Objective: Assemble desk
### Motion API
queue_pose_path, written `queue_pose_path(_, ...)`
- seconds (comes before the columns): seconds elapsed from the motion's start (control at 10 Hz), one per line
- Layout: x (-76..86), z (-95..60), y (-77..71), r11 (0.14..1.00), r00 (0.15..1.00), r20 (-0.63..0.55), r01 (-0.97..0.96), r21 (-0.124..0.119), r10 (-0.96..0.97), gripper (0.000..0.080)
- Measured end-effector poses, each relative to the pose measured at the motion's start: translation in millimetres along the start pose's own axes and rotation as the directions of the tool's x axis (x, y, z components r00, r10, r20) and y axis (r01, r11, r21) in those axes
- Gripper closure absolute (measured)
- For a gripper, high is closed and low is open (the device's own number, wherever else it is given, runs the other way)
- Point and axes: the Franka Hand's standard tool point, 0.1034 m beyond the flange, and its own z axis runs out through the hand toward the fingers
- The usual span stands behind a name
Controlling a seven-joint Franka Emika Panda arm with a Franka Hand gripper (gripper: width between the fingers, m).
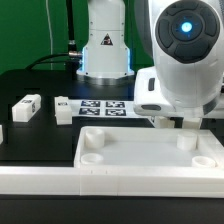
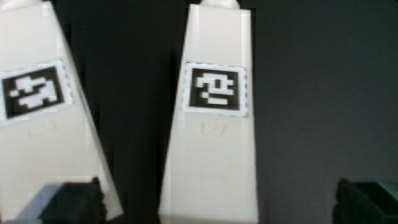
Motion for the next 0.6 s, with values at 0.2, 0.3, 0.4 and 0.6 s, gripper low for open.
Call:
queue_pose_path(0.2, -2.6, 10.4, -0.9, 1.000, 1.000, 0.014, 0.001, -0.012, -0.001, 0.0151)
queue_pose_path(0.3, -3.8, 14.3, -0.6, 1.000, 1.000, 0.020, 0.001, -0.016, -0.001, 0.0151)
queue_pose_path(0.4, -3.3, 18.0, -0.8, 1.000, 1.000, 0.018, 0.001, -0.018, 0.000, 0.0151)
queue_pose_path(0.6, -1.8, 24.3, -0.9, 1.000, 1.000, 0.010, 0.000, -0.022, 0.001, 0.0151)
